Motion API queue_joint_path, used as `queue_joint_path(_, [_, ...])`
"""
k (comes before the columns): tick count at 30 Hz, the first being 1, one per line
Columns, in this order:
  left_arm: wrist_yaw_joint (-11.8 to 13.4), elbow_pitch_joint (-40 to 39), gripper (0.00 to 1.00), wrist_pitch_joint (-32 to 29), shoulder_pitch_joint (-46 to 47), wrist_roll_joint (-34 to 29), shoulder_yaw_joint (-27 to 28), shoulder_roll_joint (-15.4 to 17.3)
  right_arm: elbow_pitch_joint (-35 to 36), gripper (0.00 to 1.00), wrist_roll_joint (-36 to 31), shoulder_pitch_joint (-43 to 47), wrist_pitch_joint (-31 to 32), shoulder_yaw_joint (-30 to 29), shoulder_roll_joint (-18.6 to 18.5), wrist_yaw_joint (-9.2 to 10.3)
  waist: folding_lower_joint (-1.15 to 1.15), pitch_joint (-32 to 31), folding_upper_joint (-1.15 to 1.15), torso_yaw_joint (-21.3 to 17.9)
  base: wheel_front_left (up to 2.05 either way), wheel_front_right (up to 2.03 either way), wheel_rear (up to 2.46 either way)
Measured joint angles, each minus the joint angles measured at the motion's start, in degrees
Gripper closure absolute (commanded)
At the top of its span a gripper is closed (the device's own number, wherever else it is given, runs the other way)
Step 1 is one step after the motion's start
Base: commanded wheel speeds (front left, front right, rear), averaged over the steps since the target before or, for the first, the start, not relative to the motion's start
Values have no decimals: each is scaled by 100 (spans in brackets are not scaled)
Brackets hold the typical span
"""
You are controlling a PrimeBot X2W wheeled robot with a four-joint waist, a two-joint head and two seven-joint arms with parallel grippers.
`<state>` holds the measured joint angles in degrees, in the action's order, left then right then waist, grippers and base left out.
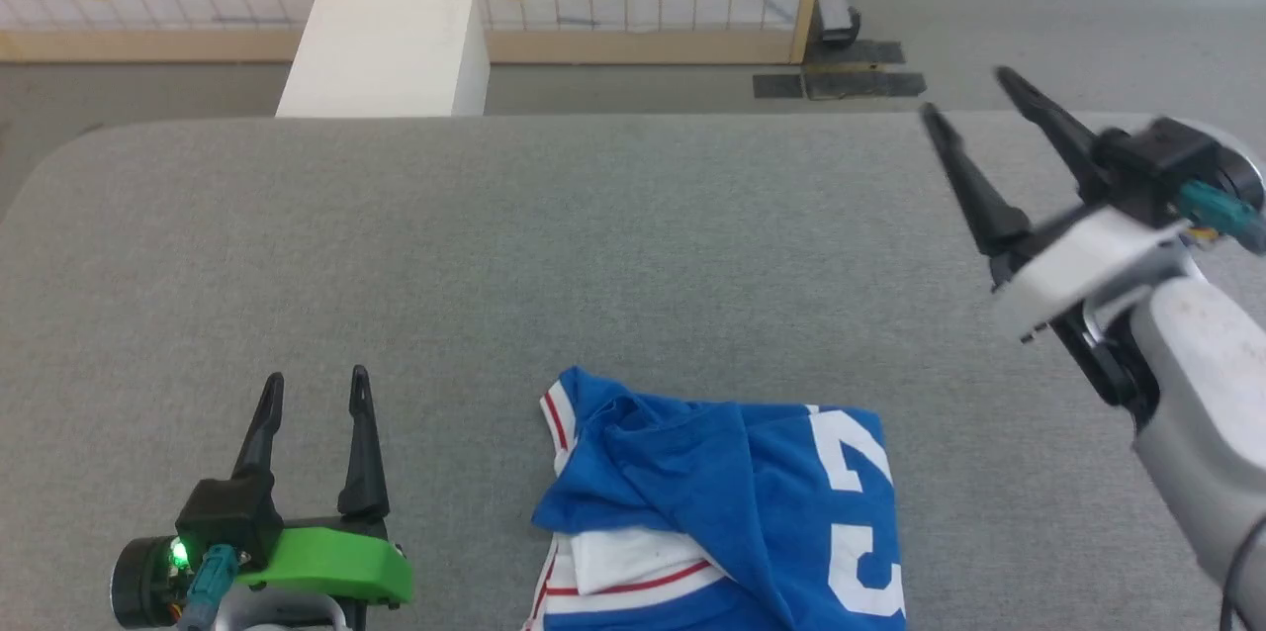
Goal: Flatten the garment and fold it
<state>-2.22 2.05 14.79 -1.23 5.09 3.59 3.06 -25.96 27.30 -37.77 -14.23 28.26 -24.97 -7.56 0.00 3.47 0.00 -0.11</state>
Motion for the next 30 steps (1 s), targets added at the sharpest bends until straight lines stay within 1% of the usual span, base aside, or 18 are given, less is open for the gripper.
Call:
queue_joint_path(3, [-1, -43, 0, 0, -14, 0, -30, -1, 155, 0, -428, 613, -27, -856, 287, 0, 0, -112, 0, -93, 0, 0, 0])
queue_joint_path(4, [-8, -55, 0, 0, -27, 0, -30, -1, 305, 0, -572, 849, -41, -1123, 416, 0, 0, -145, 0, -127, 0, 0, 0])
queue_joint_path(5, [-10, -71, 0, 0, -66, -1, -30, -1, 658, 0, -869, 1238, -44, -1510, 616, -1, 0, -187, 0, -189, 0, 0, 0])
queue_joint_path(6, [-18, -73, 0, 0, -93, -1, -27, -1, 846, 0, -990, 1447, -46, -1729, 755, 0, 0, -207, 0, -220, 0, 0, 0])
queue_joint_path(9, [-24, -74, 0, -1, -121, -1, -18, -2, 1317, 0, -1224, 2002, -49, -2182, 1079, 0, 0, -260, 0, -279, 0, 0, 0])
queue_joint_path(11, [-24, -78, 0, -1, -124, 0, -11, -2, 1563, 0, -1311, 2341, -49, -2365, 1266, 0, 0, -290, 0, -301, 0, 0, 0])
queue_joint_path(12, [-33, -69, 0, -1, -134, 4, -35, -2, 1898, 0, -1363, 2837, -49, -2544, 1514, 0, 0, -338, 0, -288, 0, 0, 0])
queue_joint_path(15, [-32, -65, 0, 0, -138, 52, -76, -1, 2207, 0, -1449, 3327, -49, -2607, 1690, 0, 0, -375, 0, -220, 0, 0, 0])
queue_joint_path(21, [-23, -66, 0, 0, -158, 100, -162, -2, 2475, 0, -1579, 4050, -49, -2665, 1911, 0, 0, -421, 0, -86, 0, 0, 0])
queue_joint_path(25, [-21, -59, 0, -1, -179, 105, -189, -2, 2509, 0, -1663, 4331, -49, -2732, 1996, 0, 0, -443, 0, -34, 0, 0, 0])
queue_joint_path(30, [-15, -33, 0, -1, -198, 107, -204, -2, 2514, 0, -1737, 4434, -49, -2733, 2048, 0, 0, -486, 0, -25, 0, 0, 0])
